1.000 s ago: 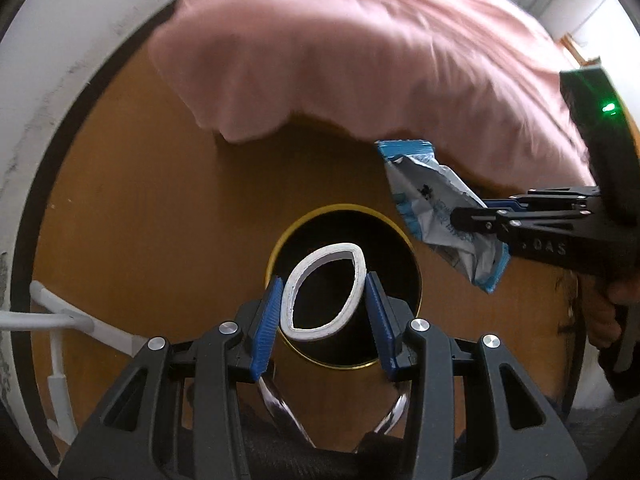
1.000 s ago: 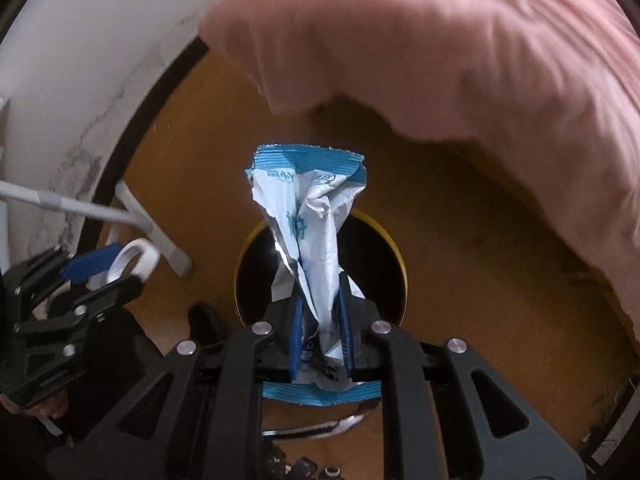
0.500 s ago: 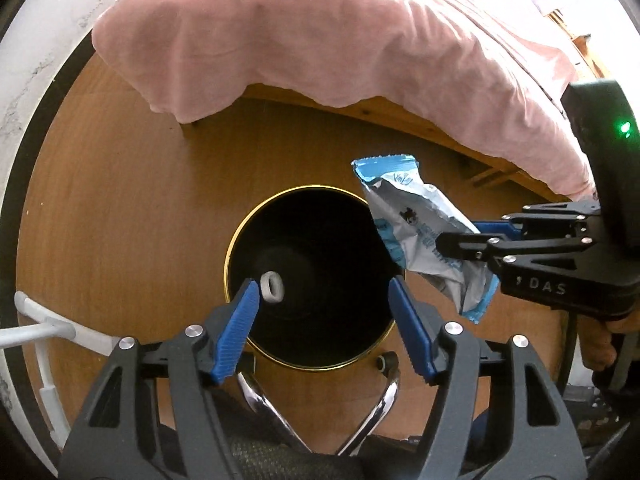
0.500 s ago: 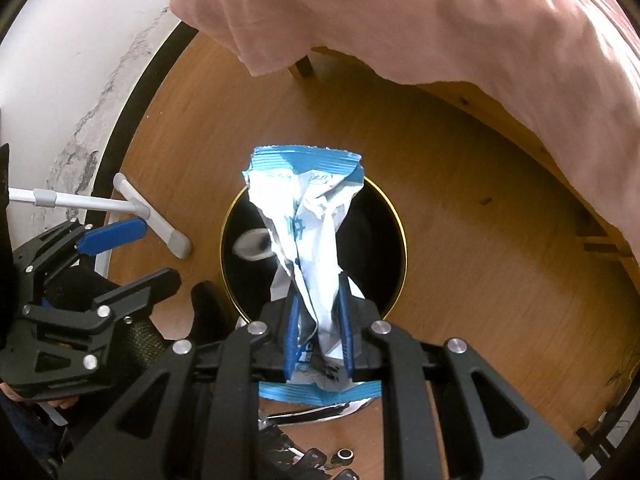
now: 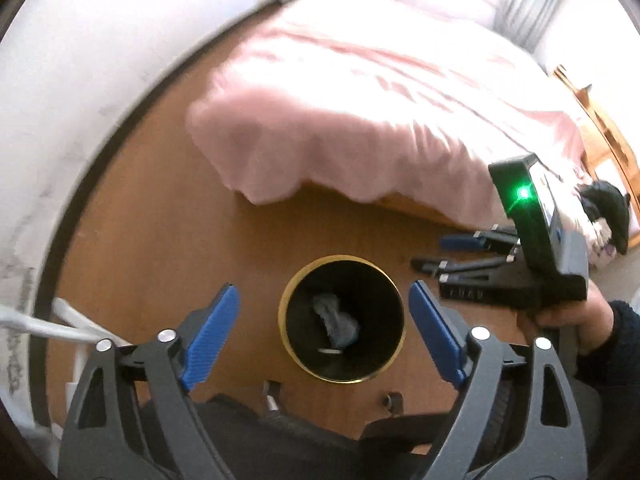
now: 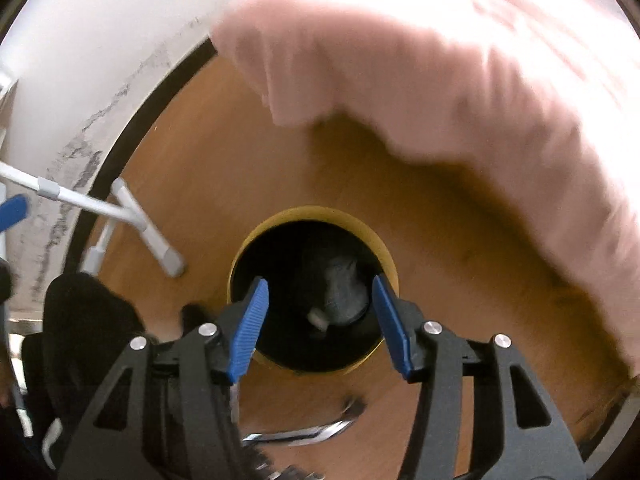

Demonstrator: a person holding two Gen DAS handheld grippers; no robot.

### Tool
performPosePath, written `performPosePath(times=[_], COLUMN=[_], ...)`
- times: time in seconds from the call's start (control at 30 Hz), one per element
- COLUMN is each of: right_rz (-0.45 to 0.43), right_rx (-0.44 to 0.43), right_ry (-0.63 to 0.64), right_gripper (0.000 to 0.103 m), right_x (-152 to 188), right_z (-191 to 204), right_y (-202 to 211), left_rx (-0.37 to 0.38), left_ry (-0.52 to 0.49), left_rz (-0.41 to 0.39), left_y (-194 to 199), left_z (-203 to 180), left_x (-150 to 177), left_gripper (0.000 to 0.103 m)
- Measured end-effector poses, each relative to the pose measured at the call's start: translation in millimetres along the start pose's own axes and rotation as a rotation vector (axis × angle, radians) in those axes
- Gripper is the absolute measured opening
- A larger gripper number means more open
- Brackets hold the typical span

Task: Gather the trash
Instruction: 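Open the right tool over the bin to drop the wrapper, then grasp the yellow snack bag with the right tool while the left tool grasps a blue-white wrapper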

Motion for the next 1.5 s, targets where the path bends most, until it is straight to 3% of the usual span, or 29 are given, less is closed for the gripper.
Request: performPosePath(times=[0.03,0.1,0.2,0.3,0.47,0.57,0.7,0.83,0.97,1.07,1.27,1.37,1.5], right_rz=[-0.070,-0.141,-0.248,-0.341,-0.334,-0.335,-0.323,-0.360,-0.343,-0.339,-0.271,-0.221,-0.211], right_rx=[0.052,0.067,-0.030,-0.196,-0.451,-0.509,-0.615,-0.708,-0.751,-0.703,-0.528,-0.511,-0.561], right_ry=[0.065,0.123,0.207,0.361,0.595,0.715,0.888,1.058,1.202,1.334,1.504,1.545,1.530], right_gripper=[0.055,0.057,0.057,0.062,0.063,0.062,0.062,0.063,0.066,0.076,0.076,0.076,0.044], right_x=[-19,-41,-74,-93,-75,-52,-13,25,53,70,89,97,93], right_z=[11,33,104,220,394,476,567,656,729,779,841,855,857], right_y=[22,47,93,138,170,180,207,253,278,275,232,221,234], left_rx=[-0.025,-0.094,-0.205,-0.334,-0.620,-0.745,-0.825,-0.830,-0.834,-0.816,-0.787,-0.787,-0.778], left_ry=[0.001,0.019,0.079,0.183,0.423,0.595,0.787,0.919,0.933,0.932,0.936,0.951,0.966], left_rz=[-0.039,-0.110,-0.191,-0.252,-0.266,-0.275,-0.302,-0.334,-0.340,-0.344,-0.348,-0.334,-0.339], left_y=[21,66,135,206,317,373,422,453,458,460,461,462,468], left_z=[8,31,77,134,243,287,310,319,322,320,337,346,360], left_x=[-3,-5,7,40,144,220,302,353,357,349,365,369,370], left_gripper=[0.087,0.089,0.090,0.091,0.091,0.091,0.091,0.091,0.091,0.091,0.091,0.091,0.091])
Point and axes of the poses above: each gripper's, at about its wrist camera, not at the fingertips, and y roughly against the way its jaws point, z to its left, x to its underside, the point moved 9 cm from there along -y, roughly the way its jaws point, and after that the axes turned 2 degrees about -z, right-handed, at the moved point
